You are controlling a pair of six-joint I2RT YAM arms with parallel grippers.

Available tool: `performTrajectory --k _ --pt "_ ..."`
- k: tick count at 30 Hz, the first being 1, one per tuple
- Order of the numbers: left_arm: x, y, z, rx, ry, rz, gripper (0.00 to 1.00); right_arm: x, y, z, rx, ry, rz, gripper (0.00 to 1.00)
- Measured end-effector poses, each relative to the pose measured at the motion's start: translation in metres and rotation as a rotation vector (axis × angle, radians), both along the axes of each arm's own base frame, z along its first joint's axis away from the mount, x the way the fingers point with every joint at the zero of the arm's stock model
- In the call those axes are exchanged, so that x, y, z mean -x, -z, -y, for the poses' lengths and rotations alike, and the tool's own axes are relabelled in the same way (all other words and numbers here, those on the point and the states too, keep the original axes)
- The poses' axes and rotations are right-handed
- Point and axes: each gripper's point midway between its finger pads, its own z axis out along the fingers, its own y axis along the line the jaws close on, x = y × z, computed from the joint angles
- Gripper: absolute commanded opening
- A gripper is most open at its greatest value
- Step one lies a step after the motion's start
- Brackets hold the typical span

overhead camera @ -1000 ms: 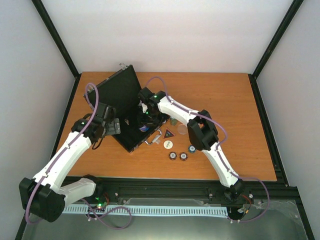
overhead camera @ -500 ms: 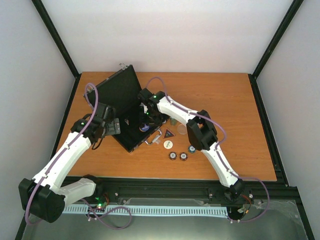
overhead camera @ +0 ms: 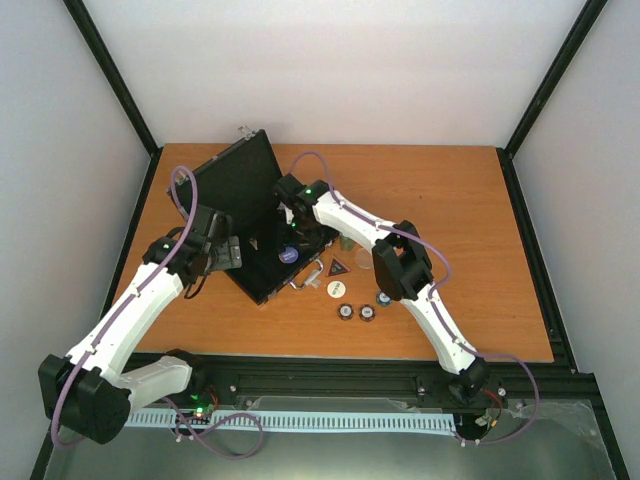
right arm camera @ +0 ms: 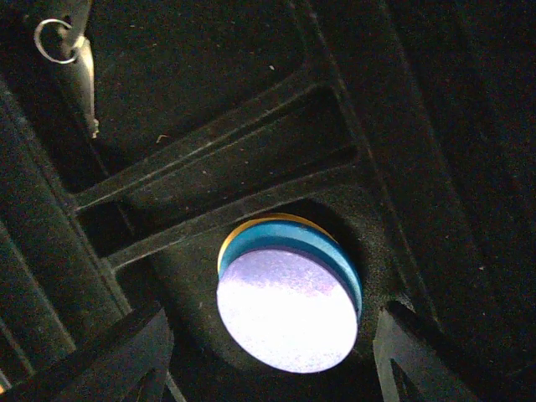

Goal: Pack up texas hold em set

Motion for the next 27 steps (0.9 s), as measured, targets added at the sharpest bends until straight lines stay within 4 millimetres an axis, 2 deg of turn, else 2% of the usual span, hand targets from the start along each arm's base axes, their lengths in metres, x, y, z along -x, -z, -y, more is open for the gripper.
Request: performTrajectory --k 5,7,13,20,23,27 --pt "-0.002 0.002 0.001 -0.001 -0.001 -0.003 1.00 -0.001 -0.009 0.002 0.004 -0.016 0.023 0.87" --pt "-0.002 0.003 0.001 -0.003 0.000 -0.009 1.00 -0.001 -0.015 0.004 0.010 -0.026 0.041 0.99" --pt "-0.003 0.008 0.001 -0.009 0.000 -0.027 1.00 -0.001 -0.055 0.017 0.016 -0.054 0.125 1.00" --pt "-0.007 0.011 0.003 -0.008 0.003 -0.037 1.00 0.023 -0.096 0.051 0.044 -0.102 0.186 1.00" --pt "-0.009 0.011 0.005 -0.006 0.003 -0.038 1.00 0.039 -0.096 0.070 0.084 -0.132 0.185 1.00" --pt "-0.013 0.011 0.007 -0.001 0.001 -0.037 1.00 0.071 -0.071 0.105 0.190 -0.182 0.133 1.00"
